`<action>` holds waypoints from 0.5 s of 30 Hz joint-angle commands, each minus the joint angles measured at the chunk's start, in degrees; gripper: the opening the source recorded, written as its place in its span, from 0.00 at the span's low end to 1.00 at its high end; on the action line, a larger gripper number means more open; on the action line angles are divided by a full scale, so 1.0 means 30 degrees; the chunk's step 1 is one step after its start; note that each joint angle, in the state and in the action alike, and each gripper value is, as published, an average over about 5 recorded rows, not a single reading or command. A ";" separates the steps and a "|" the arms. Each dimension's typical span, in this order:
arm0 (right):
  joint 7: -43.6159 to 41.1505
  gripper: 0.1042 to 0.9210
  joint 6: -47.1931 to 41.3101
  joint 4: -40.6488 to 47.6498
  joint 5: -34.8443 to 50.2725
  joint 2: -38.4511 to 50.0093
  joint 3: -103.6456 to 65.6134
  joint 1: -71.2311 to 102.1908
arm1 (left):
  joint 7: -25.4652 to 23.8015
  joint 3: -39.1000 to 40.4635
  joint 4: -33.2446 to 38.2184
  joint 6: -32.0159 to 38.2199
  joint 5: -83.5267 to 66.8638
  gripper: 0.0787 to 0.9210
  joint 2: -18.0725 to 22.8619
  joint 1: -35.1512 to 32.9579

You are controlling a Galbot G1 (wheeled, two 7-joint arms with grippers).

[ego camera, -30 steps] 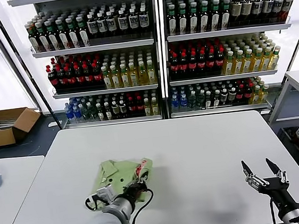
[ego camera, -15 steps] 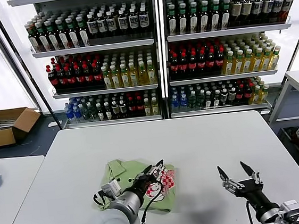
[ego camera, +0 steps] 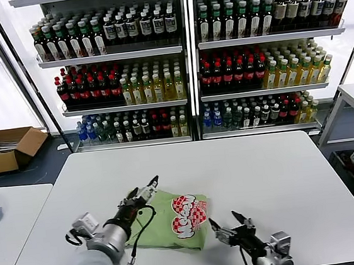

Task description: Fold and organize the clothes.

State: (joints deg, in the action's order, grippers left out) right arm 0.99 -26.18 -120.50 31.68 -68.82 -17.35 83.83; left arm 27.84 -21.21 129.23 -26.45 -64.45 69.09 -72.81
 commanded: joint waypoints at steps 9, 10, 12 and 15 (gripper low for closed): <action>0.2293 0.73 -0.2306 0.3460 0.2204 0.0150 0.5673 -0.5334 | -0.0096 -0.4581 0.2258 -0.0067 -0.1260 0.88 -0.0411 -0.1498; 0.2270 0.70 -0.2304 0.3463 0.2224 0.0161 0.5664 -0.5391 | -0.0026 -0.4743 0.2286 -0.0080 -0.1423 0.88 -0.0438 -0.1498; 0.2167 0.62 -0.2303 0.3506 0.2242 0.0191 0.5630 -0.5559 | 0.0076 -0.4992 0.2319 -0.0104 -0.1590 0.88 -0.0491 -0.1513; 0.1667 0.52 -0.2315 0.3491 0.1896 0.0396 0.5494 -0.5856 | 0.0162 -0.5165 0.2349 -0.0126 -0.1644 0.88 -0.0531 -0.1569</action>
State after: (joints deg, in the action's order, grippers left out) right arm 5.60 -31.30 -112.61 36.02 -68.29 -4.67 71.29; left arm 27.85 -31.95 134.75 -26.71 -67.23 68.02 -76.46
